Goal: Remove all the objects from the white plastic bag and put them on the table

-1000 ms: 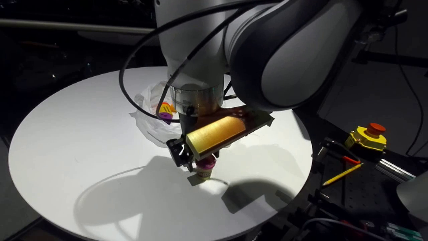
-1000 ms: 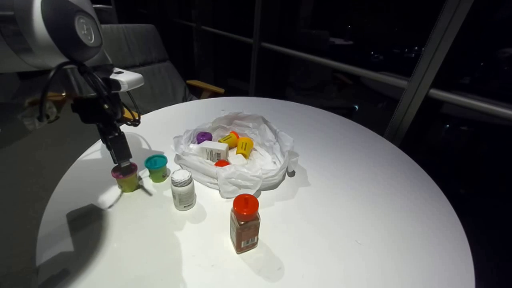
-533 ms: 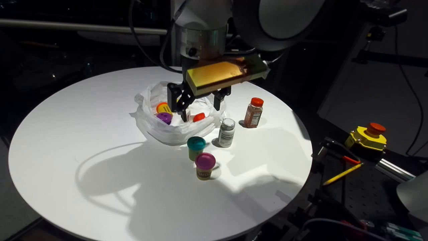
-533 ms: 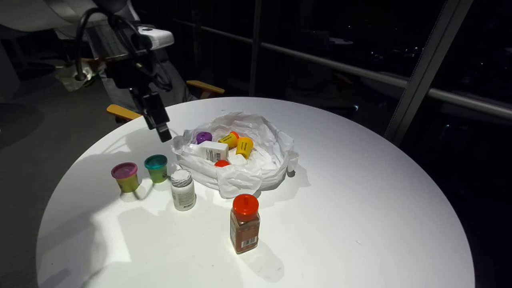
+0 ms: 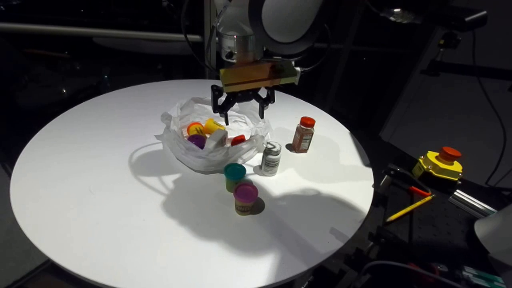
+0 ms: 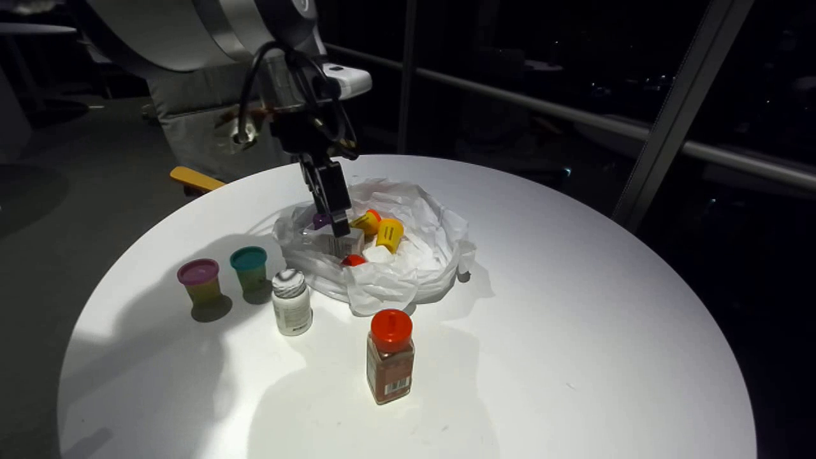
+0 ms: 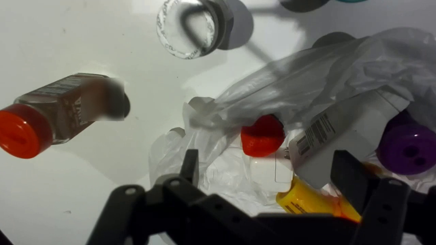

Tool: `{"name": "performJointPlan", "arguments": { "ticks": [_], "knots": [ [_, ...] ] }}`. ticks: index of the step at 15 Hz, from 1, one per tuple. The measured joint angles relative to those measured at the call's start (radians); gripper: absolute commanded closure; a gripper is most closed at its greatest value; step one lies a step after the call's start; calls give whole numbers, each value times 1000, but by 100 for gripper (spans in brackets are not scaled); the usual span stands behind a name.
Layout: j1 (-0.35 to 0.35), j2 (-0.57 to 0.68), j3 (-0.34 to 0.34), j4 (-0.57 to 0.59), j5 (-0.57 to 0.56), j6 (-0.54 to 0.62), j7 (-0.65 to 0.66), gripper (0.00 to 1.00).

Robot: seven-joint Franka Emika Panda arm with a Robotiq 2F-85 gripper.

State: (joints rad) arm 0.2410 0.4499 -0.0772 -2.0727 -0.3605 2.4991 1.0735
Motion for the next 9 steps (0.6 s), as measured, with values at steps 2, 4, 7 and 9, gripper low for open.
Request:
{"name": "performJointPlan", "arguments": {
  "ticks": [2, 4, 7, 9],
  "knots": [
    [-22, 54, -2, 58, 56, -1, 0, 0],
    [-38, 106, -2, 117, 118, -1, 0, 0],
    [-52, 181, -2, 206, 214, -3, 0, 0],
    [-53, 223, -1, 258, 263, -6, 0, 0]
  ]
}}
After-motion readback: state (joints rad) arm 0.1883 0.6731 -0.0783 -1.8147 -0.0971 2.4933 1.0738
